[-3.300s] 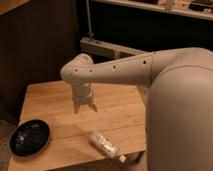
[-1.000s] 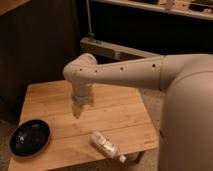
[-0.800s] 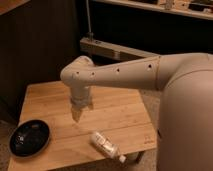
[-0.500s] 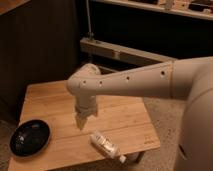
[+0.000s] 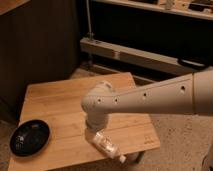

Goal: Place the bottle in the ceramic bowl

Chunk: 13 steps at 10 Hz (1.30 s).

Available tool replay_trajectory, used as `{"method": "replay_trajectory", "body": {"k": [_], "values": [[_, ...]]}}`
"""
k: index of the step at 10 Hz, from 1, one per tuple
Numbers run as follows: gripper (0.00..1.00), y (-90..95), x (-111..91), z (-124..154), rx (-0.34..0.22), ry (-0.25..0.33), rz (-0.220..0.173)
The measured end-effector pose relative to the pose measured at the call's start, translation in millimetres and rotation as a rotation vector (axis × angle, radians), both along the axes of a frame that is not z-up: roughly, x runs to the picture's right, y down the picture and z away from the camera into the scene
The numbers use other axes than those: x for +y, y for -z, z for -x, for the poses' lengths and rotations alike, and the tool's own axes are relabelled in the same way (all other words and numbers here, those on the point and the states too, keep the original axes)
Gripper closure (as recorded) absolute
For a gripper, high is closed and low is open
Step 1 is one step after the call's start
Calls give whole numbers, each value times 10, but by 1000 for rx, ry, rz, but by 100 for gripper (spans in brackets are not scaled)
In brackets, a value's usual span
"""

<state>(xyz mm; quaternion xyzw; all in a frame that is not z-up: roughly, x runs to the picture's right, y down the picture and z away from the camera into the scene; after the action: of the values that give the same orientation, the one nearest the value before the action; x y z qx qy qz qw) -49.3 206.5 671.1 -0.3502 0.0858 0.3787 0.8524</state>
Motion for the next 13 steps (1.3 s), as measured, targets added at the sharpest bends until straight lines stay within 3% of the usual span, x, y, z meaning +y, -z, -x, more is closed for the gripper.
{"method": "replay_trajectory", "body": {"k": [4,13], "values": [[35,-321,324,-31,-59,-7,-15],[35,-619,342,58,-79,49,-50]]}}
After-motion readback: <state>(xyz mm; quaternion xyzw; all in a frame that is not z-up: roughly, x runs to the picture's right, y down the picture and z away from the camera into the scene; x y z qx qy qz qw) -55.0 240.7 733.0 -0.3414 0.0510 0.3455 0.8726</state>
